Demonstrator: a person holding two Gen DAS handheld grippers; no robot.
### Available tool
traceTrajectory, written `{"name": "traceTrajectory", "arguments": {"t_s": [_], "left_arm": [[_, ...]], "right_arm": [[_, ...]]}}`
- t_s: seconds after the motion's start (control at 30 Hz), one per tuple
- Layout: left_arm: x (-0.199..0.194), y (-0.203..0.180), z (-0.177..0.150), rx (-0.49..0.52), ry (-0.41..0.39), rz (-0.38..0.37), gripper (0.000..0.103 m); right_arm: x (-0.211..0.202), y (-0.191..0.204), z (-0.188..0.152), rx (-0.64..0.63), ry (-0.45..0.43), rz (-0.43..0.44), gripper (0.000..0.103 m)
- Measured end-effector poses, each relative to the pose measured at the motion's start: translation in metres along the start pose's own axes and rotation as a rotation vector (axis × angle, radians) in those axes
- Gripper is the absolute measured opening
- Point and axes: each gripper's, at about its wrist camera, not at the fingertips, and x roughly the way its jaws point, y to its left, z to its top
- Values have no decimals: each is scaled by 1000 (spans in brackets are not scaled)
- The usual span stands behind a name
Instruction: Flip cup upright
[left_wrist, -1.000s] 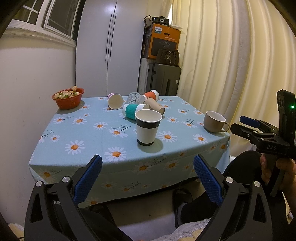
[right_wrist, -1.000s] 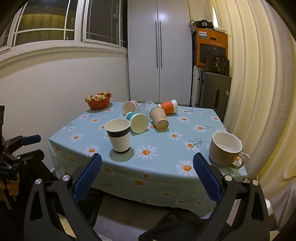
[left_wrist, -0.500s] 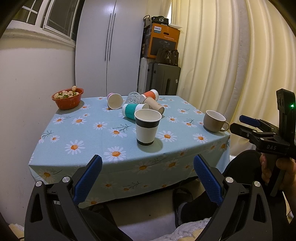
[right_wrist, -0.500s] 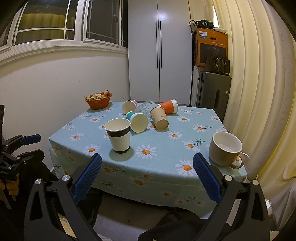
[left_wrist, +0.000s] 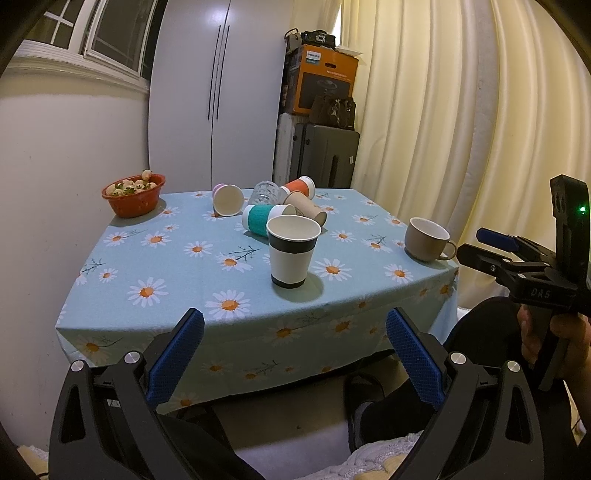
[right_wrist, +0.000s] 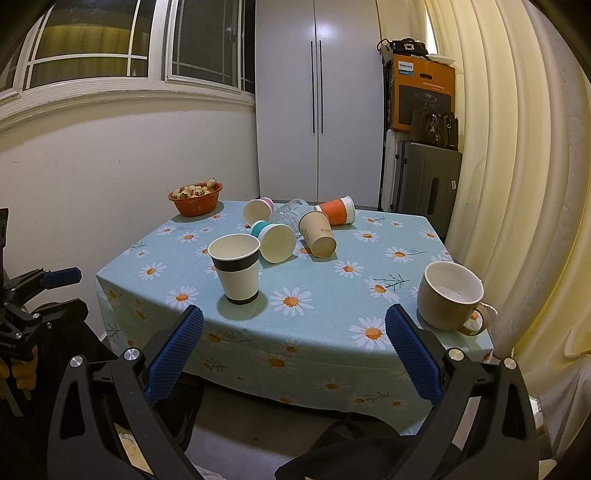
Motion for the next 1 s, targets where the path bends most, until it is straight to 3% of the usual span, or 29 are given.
{"name": "traceTrajectory", "arguments": {"t_s": [1.0], "left_arm": [[0, -1, -2, -6, 0, 4, 96]], "right_arm": [[0, 0, 0, -1, 3, 0, 98]]}}
